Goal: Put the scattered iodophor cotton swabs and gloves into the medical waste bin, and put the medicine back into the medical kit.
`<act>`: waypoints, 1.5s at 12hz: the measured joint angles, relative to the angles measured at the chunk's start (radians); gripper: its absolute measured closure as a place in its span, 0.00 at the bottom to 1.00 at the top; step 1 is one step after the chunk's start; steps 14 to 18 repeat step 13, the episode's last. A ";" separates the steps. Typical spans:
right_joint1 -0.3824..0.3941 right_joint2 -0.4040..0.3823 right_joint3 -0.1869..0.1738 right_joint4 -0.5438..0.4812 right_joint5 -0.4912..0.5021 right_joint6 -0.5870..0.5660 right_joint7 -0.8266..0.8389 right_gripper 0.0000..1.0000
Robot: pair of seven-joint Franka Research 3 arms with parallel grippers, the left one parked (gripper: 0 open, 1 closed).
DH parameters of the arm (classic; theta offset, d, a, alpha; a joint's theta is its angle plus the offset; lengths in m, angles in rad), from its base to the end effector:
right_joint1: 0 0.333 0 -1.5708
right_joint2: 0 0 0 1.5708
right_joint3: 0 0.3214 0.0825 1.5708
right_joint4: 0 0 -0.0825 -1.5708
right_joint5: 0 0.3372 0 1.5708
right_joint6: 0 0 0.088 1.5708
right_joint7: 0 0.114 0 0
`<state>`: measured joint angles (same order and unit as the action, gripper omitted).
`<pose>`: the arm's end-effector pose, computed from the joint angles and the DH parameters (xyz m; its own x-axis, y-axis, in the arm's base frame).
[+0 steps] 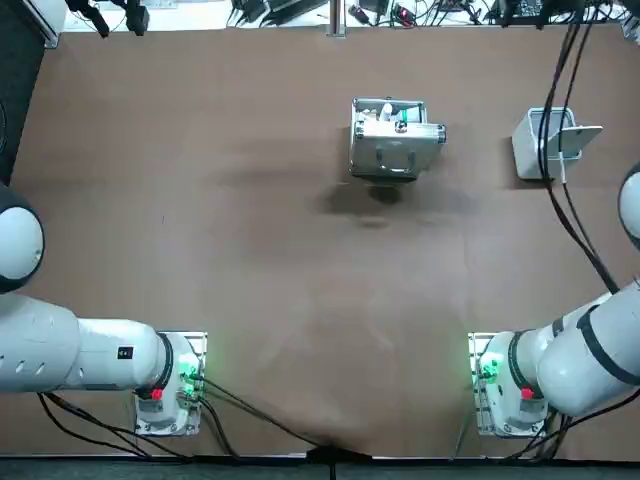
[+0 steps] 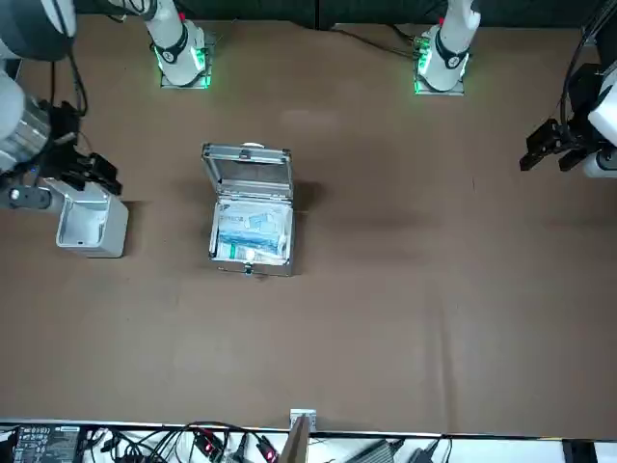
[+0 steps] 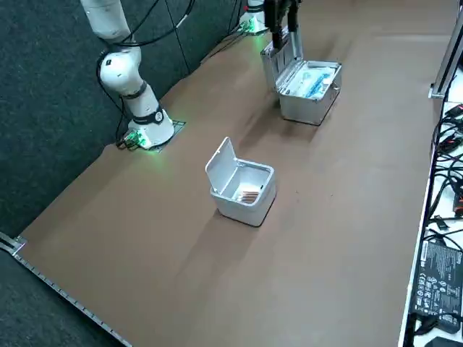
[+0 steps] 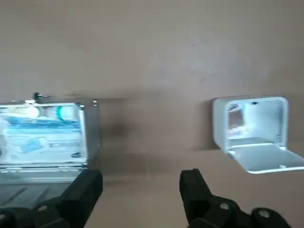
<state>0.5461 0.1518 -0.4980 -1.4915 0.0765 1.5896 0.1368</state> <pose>0.5475 0.0560 0.5866 0.9955 -0.0878 -0.0356 -0.0878 -0.9961 0.0008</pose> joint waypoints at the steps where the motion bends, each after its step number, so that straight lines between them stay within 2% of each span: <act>1: -0.062 -0.019 0.053 -0.009 -0.031 -0.011 -0.004 0.00; 4: -0.258 -0.070 0.234 -0.034 -0.074 -0.050 -0.010 0.00; 8: -0.416 -0.149 0.408 -0.120 -0.082 -0.052 -0.011 0.00; 12: -0.432 -0.196 0.424 -0.169 -0.082 -0.046 -0.078 0.00; 18: -0.432 -0.201 0.425 -0.172 -0.082 -0.044 -0.082 0.00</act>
